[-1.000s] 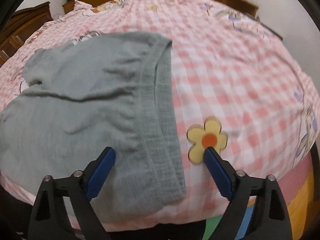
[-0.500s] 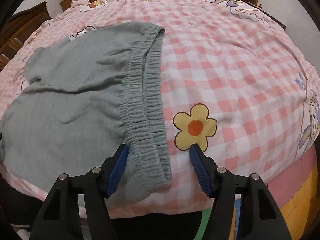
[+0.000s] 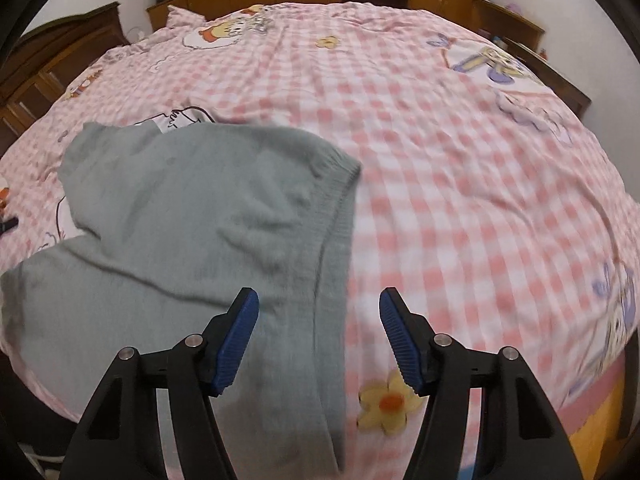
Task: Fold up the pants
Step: 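Move to the pants leg edge and close the left gripper while the right gripper closes on the cuff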
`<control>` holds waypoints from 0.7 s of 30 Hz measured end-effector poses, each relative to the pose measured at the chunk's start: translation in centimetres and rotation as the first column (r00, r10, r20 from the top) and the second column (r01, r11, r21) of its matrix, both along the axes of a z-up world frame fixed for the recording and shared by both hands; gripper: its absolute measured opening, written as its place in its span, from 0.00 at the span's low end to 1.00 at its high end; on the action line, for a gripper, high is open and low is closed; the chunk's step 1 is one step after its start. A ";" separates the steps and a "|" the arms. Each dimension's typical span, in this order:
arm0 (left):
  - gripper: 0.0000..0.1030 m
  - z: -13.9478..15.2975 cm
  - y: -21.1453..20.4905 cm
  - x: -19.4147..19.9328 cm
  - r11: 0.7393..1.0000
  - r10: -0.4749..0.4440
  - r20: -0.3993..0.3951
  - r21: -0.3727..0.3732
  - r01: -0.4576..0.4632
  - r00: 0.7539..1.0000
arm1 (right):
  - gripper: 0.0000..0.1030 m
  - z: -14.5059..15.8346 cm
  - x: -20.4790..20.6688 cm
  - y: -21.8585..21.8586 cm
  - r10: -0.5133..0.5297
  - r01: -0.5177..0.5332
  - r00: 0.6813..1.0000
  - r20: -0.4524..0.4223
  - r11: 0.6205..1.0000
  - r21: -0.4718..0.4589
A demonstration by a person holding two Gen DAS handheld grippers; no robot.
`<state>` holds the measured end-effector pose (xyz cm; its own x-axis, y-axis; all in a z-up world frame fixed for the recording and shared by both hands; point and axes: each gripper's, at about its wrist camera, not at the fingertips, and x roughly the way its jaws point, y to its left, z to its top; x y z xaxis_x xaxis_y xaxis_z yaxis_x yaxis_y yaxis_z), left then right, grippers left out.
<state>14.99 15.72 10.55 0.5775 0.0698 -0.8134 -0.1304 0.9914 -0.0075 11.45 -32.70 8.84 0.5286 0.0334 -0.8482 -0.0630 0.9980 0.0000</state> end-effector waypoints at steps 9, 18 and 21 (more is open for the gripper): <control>0.99 -0.5 0.6 9.4 0.997 -0.030 -0.030 0.069 0.032 0.999 | 0.62 -1.4 7.7 1.0 0.058 -0.057 0.997 -0.044 0.998 0.018; 0.99 -2.9 4.4 18.3 0.999 0.005 -0.051 0.038 -0.003 0.999 | 0.62 -2.1 14.3 2.6 0.115 -0.112 0.991 -0.068 0.993 0.042; 0.99 -3.7 5.5 20.8 1.000 0.014 -0.069 0.013 -0.013 0.997 | 0.62 -2.4 16.1 3.4 0.134 -0.133 0.988 -0.071 0.991 0.030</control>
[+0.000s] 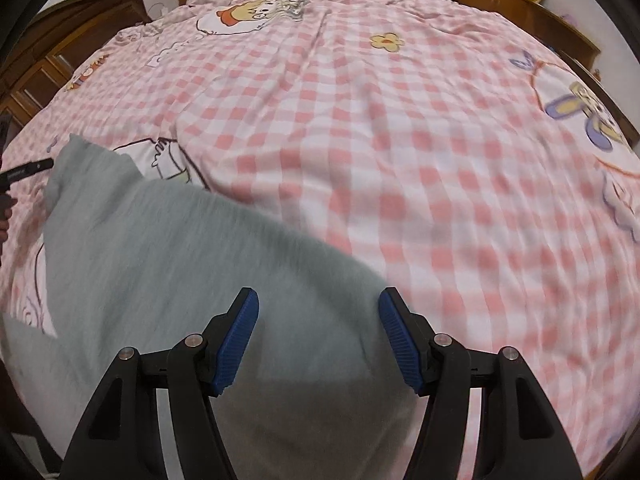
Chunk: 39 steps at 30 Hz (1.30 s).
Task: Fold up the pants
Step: 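Move to the pants leg edge and close the left gripper while the right gripper closes on the cuff, then lift the held pants leg with both grippers and fold it over the other leg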
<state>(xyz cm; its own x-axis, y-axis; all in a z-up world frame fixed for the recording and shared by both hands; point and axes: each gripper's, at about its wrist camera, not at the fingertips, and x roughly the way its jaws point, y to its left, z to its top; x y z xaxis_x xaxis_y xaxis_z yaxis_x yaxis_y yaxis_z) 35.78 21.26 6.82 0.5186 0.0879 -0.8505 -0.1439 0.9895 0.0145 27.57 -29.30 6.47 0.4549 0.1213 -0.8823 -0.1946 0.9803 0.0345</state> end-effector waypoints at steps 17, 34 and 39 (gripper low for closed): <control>0.70 -4.0 -0.3 3.4 0.999 -0.047 0.070 0.031 0.045 0.996 | 0.81 -5.1 5.2 1.8 0.061 -0.064 0.995 -0.078 0.997 -0.037; 0.01 4.7 -1.1 -3.8 0.984 -0.128 0.216 -0.094 0.151 0.968 | 0.05 -1.0 -0.2 1.3 0.046 -0.046 0.997 0.056 0.999 0.000; 0.05 4.0 -0.5 -3.6 0.991 -0.089 0.158 -0.084 0.103 0.983 | 0.04 1.8 -2.3 2.3 0.109 -0.108 0.987 0.121 0.994 -0.022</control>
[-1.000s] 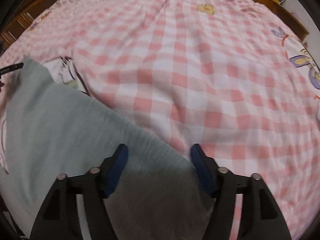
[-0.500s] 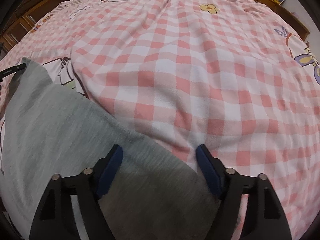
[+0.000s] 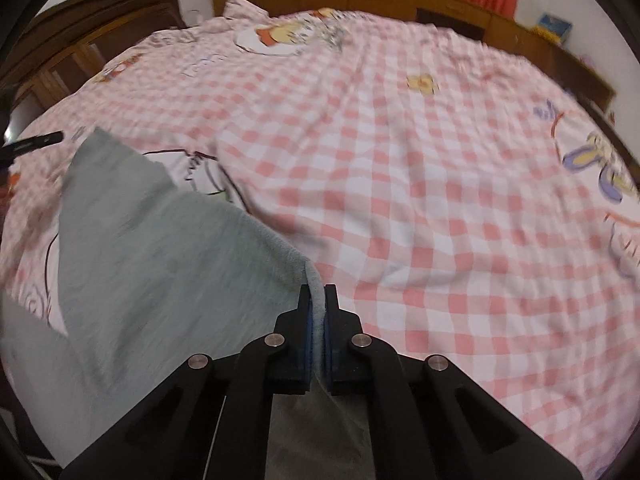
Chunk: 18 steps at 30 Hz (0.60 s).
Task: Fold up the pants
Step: 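Lift the held pants leg with both grippers and fold it over the other leg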
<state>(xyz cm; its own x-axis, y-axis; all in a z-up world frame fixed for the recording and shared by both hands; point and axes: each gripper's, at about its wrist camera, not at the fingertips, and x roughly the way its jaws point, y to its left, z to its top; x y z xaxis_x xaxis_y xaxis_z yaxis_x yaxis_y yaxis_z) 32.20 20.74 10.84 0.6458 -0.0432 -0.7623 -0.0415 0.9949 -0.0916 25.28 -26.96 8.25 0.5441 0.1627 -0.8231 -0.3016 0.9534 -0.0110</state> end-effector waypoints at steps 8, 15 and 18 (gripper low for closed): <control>0.68 -2.9 -0.1 4.1 0.997 -0.023 -0.087 0.068 0.029 0.996 | 0.04 -0.6 0.2 0.5 0.030 -0.030 1.000 -0.001 0.999 -0.036; 0.77 -6.3 0.9 8.5 1.000 0.025 -0.134 -0.015 -0.028 0.991 | 0.04 -1.6 0.8 0.1 0.019 -0.020 0.999 -0.031 0.999 -0.036; 0.76 -7.8 0.1 8.6 0.997 0.030 -0.194 -0.060 -0.042 0.981 | 0.04 -2.1 0.7 0.3 0.033 -0.035 0.998 -0.047 0.999 -0.037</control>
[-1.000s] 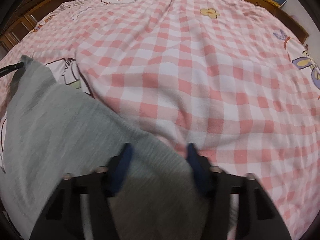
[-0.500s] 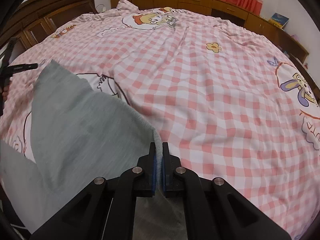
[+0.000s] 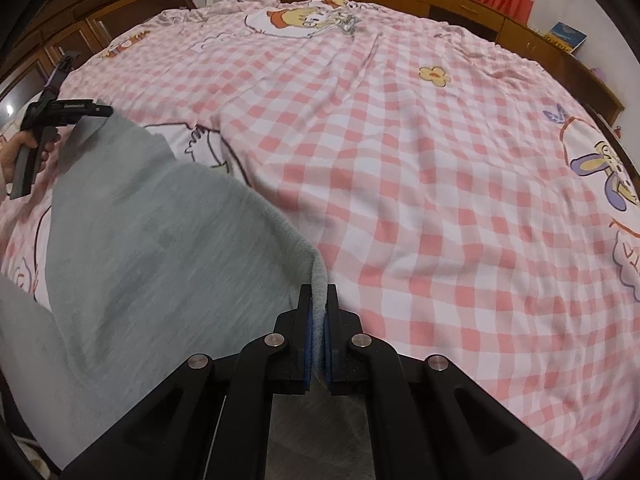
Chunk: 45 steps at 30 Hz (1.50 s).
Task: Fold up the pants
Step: 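Lift the held pants leg with both grippers and fold it over the other leg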
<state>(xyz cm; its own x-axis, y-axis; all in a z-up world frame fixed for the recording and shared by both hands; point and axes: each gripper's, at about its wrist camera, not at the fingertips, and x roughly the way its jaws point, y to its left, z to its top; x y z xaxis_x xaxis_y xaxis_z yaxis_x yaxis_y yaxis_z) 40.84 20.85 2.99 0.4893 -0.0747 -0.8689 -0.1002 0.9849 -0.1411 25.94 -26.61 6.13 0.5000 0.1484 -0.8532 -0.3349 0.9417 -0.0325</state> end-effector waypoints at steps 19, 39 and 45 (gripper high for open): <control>0.03 11.9 2.1 -14.9 0.991 -0.048 0.293 -0.105 0.082 0.955 | 0.04 5.7 -6.0 0.3 0.011 -0.020 0.991 0.136 0.998 0.064; 0.37 10.5 2.8 -26.9 0.983 -0.018 0.196 -0.176 0.054 0.980 | 0.04 3.9 -21.1 4.4 0.235 -0.240 0.964 0.124 0.971 0.024; 0.68 9.0 -2.5 -23.9 0.998 -0.059 0.146 0.024 0.056 0.987 | 0.04 0.7 -21.5 4.0 0.215 -0.217 0.975 0.053 0.975 0.041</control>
